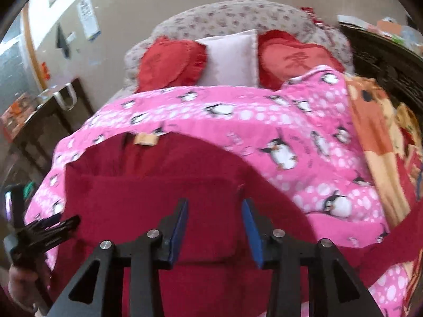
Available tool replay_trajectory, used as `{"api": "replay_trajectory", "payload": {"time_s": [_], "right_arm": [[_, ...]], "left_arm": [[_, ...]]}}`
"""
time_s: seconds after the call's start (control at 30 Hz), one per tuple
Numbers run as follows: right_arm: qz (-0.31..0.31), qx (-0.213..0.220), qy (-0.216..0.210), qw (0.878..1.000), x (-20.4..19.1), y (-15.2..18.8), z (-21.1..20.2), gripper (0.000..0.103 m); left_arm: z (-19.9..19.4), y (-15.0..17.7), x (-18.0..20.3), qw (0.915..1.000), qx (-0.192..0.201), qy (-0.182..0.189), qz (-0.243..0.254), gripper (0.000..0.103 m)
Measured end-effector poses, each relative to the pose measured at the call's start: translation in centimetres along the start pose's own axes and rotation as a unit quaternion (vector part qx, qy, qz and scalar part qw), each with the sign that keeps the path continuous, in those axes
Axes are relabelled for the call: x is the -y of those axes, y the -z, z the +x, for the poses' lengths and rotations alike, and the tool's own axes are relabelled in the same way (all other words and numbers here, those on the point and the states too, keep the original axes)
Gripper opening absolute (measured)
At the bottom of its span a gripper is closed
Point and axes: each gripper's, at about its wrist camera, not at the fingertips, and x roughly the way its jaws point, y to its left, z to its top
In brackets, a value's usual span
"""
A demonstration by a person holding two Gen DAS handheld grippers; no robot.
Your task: Fold small clothes
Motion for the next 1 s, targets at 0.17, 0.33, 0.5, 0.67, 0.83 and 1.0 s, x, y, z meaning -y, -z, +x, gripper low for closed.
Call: {"api": "replay_trajectory", "payload": {"time_s": [0.17,0.33,0.5,0.67,0.83,1.0], "right_arm": [[-0.003,-0.056,0.008,0.998,-0.5,1.5,3.5,0.040],[0.000,-0.055,0.007,0.998,-0.7,1.7,3.0,0.040],[0.000,-0.047,0.004,0.999,-0.8,2.1,1.7,0.040],[0.012,-0.066,0.009,0.998,-0.5,3.0,3.2,0.043],[0.007,-0.064,-0.002,0.998,-0.9,2.9,2.8,0.052],[0.045,-0.062,-0.024,0.997,0.9,3.1,0.9,0.052]], "left_arm": [[0.4,0.1,-0.3,1.0000,-0.002,0.003,-0.007,0.073],[0.5,0.1,-0.4,1.0000,-0.002,0.001,-0.008,0.075],[-0.5,0.3,-0.4,0.9998,-0.003,0.004,-0.018,0.075],[-2.6,0.8,0.6,0.9988,0.009,0.038,-0.028,0.075],[-4.3,0.8,3.7,0.9976,0.024,0.064,0.002,0.075],[-3.6,1.3,7.2,0.9950,0.007,0.089,0.044,0.075]]}}
